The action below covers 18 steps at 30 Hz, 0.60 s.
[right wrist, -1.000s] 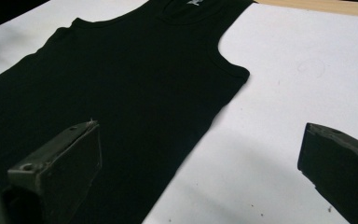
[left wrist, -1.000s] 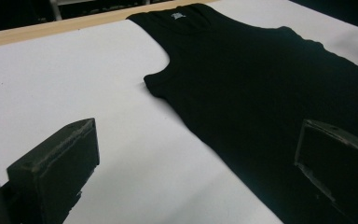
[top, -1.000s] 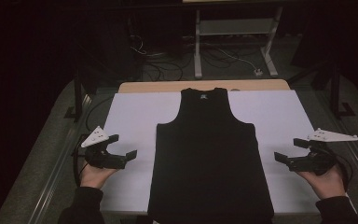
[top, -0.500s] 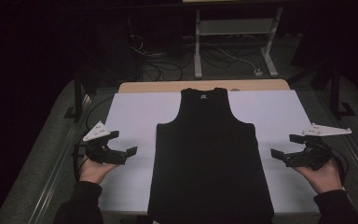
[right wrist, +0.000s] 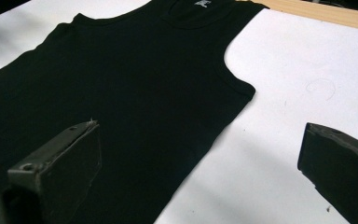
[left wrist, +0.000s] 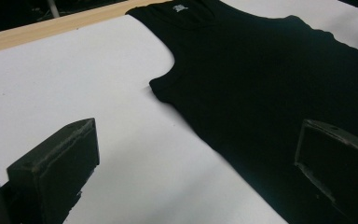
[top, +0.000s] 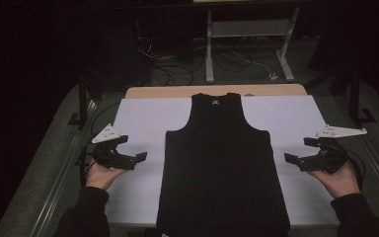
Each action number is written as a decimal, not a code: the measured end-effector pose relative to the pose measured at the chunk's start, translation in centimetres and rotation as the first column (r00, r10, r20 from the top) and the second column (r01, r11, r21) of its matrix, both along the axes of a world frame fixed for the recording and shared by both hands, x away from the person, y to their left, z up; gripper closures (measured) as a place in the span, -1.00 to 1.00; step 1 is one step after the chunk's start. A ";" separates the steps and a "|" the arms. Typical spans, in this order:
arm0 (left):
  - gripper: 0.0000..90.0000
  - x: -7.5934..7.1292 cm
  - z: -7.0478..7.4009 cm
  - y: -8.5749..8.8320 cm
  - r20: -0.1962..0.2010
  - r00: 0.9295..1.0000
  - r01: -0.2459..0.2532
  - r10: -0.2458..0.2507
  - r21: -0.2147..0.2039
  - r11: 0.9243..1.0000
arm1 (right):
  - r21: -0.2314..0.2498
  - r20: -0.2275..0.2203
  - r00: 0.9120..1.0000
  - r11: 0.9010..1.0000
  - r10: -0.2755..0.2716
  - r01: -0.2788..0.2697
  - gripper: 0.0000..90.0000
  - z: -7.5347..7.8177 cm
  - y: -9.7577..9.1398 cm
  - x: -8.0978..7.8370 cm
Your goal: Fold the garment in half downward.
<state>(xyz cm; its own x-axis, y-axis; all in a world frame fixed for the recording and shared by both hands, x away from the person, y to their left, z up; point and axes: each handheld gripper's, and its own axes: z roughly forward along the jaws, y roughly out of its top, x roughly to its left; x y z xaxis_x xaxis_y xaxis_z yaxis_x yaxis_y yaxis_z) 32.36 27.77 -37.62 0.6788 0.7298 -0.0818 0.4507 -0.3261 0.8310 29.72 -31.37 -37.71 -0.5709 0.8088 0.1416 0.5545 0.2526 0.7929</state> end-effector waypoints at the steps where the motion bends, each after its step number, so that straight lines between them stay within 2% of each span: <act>1: -1.00 0.1 0.0 0.0 0.007 1.000 -0.006 0.006 0.002 1.000 | 0.000 -0.003 1.000 1.000 -0.001 0.001 -1.00 0.0 0.0 0.1; 3: -1.00 0.3 0.0 0.0 0.006 1.000 -0.016 0.016 -0.006 1.000 | -0.003 -0.005 1.000 1.000 -0.004 0.004 -1.00 0.1 0.1 0.4; 11: -1.00 1.4 0.6 -0.3 -0.006 1.000 -0.006 0.006 0.012 1.000 | -0.001 0.002 1.000 1.000 0.007 -0.007 -1.00 1.2 0.1 1.6; 18: -1.00 2.6 0.5 -0.2 -0.016 1.000 -0.019 0.018 -0.010 1.000 | 0.020 0.003 1.000 1.000 0.018 -0.019 -1.00 1.8 0.1 2.3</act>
